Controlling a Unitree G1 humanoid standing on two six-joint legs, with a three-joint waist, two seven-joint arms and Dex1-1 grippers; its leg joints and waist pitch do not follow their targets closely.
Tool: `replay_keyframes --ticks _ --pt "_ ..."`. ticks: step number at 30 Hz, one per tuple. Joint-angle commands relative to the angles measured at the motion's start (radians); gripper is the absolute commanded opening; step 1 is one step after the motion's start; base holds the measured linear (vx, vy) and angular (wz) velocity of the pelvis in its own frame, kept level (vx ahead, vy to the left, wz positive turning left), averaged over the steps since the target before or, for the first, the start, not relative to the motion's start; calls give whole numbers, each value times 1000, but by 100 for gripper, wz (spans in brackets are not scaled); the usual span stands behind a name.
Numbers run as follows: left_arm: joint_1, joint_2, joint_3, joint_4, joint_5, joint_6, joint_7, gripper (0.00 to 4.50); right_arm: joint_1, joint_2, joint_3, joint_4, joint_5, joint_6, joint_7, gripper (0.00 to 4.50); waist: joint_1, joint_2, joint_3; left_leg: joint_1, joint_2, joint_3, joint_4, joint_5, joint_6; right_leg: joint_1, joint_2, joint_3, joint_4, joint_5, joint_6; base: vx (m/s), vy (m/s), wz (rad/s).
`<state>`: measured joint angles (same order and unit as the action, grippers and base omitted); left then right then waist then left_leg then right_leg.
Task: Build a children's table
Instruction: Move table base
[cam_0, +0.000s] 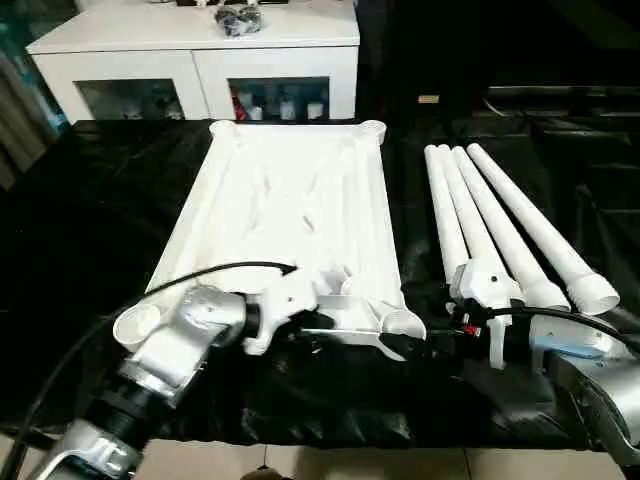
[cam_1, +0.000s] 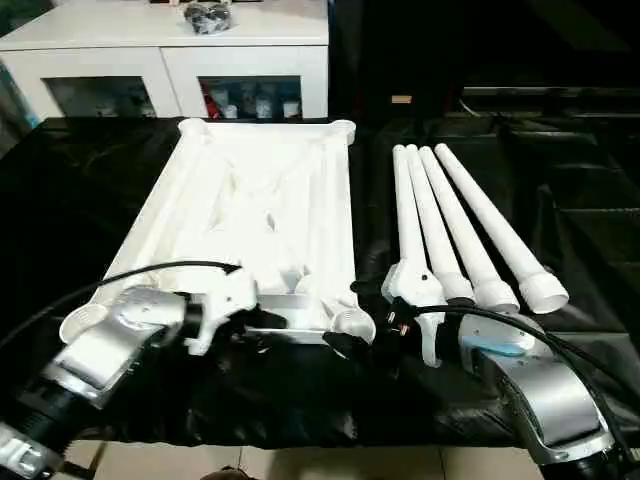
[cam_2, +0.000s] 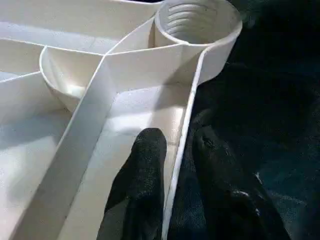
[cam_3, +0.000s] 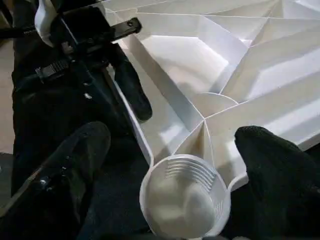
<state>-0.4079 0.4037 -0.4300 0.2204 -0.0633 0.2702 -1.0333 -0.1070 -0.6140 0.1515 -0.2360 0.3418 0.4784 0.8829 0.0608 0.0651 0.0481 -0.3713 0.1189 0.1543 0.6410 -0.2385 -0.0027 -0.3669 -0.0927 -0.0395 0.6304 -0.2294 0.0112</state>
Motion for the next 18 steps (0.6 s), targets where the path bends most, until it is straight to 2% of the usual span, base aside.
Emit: replay_keyframes --ticks 1,3,4,5,6,7,10,11,13,14,16,17,18 --pt "-30 -13 -19 26 21 -2 9 85 12 -15 5 -38 -7 9 7 450 3 -5 -50 9 104 -40 -101 -155 60 37 -79 48 -73 -21 -315 0 0 0" --pt "-34 -15 -23 30 26 -4 10 81 13 -17 4 -39 -6 9 8 450 5 -5 -50 7 105 -39 -102 -158 57 38 -79 48 -73 -37 -310 0 0 0" --pt "-40 -16 -31 37 33 -2 2 48 15 -20 4 -41 -8 8 8 450 4 -6 -50 6 106 -40 -104 -160 54 40 -79 47 -73 -48 -302 0 0 0" --pt "-42 -16 -34 38 36 0 -1 48 16 -21 4 -41 -8 8 8 450 4 -5 -49 6 107 -41 -104 -162 51 39 -78 47 -73 -51 -296 0 0 0" --pt "-44 -15 -39 39 47 8 5 43 19 -24 3 -44 -8 9 8 450 4 3 -50 7 106 -42 -104 -165 49 38 -78 47 -72 -53 -295 0 0 0" --pt "-45 -13 -41 39 50 12 6 39 19 -25 3 -45 -8 9 8 450 0 -2 -49 5 107 -42 -106 -170 47 39 -78 47 -74 -51 -294 0 0 0" --pt "-38 7 -58 23 84 51 15 21 23 -28 1 -51 -7 10 8 450 -6 -2 -49 3 106 -43 -106 -167 49 40 -80 47 -73 -44 -296 0 0 0" --pt "-20 13 -48 -5 84 92 36 16 27 -30 0 -58 -6 13 5 450 -10 -5 -48 3 105 -41 -106 -168 52 41 -80 47 -76 -56 -295 0 0 0" --pt "-6 12 -35 -28 75 119 51 6 29 -31 -1 -61 -6 14 3 450 -12 -3 -48 2 106 -42 -106 -160 56 41 -81 46 -76 -60 -297 0 0 0" --pt "17 7 -13 -72 64 155 81 2 32 -33 -4 -66 -4 17 1 450 -15 -6 -49 3 107 -42 -106 -159 56 42 -81 46 -75 -55 -301 0 0 0" --pt "35 0 0 -103 58 183 102 2 35 -36 -5 -70 -3 18 0 450 -18 -5 -47 0 107 -43 -107 -158 60 43 -81 46 -75 -58 -303 0 0 0" --pt "60 -16 16 -149 56 217 140 2 40 -40 -8 -77 1 22 -1 450 -21 -9 -49 0 106 -42 -105 -144 70 44 -80 46 -75 -56 -304 0 0 0" --pt "69 -23 17 -164 58 228 152 2 41 -41 -9 -78 1 22 -2 450 -22 -8 -47 -2 105 -42 -105 -141 75 42 -80 45 -78 -58 -304 0 0 0"
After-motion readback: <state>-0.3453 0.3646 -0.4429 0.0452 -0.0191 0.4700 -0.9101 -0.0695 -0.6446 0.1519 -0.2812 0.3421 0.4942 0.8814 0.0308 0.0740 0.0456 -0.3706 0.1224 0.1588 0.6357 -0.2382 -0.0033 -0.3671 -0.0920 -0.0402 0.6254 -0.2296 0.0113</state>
